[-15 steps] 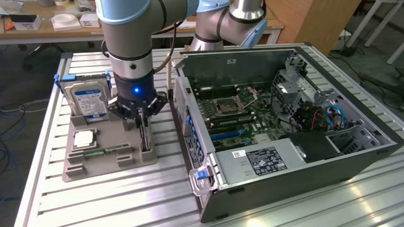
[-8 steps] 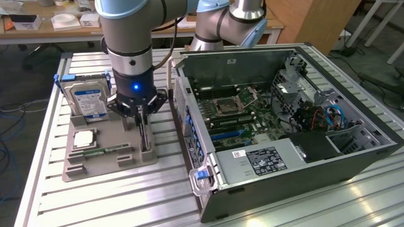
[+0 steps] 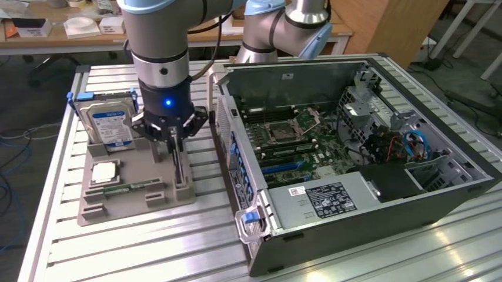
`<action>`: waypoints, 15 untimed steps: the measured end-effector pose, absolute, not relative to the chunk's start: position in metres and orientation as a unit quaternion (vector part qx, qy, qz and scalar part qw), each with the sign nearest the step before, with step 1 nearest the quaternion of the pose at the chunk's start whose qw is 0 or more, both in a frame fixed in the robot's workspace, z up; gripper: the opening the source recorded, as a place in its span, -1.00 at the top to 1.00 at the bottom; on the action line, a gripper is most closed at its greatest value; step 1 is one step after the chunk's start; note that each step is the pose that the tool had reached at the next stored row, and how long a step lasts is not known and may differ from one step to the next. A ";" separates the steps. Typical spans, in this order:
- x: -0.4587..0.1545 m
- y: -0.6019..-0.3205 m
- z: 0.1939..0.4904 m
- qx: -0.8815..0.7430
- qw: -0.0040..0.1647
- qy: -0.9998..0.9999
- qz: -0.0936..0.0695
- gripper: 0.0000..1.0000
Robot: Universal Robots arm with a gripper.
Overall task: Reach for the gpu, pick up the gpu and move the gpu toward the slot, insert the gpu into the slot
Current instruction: 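Pick up the gpu and move the gpu toward the slot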
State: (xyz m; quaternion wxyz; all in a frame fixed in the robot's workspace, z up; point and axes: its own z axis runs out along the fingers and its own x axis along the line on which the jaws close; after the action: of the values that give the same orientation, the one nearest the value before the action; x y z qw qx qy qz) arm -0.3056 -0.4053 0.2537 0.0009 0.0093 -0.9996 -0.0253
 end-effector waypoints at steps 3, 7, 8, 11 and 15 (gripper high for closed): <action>-0.306 -0.405 0.257 0.009 0.001 -1.000 -0.025 0.48; -0.306 -0.405 0.262 0.009 0.001 -1.000 -0.025 0.48; -0.306 -0.405 0.263 0.009 0.001 -1.000 -0.025 0.48; -0.306 -0.405 0.266 0.009 0.001 -1.000 -0.025 0.48; -0.306 -0.405 0.270 0.009 0.001 -1.000 -0.025 0.48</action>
State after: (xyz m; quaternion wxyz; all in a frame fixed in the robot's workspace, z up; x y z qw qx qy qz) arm -0.3056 -0.4053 0.2696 0.0009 0.0093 -0.9996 -0.0252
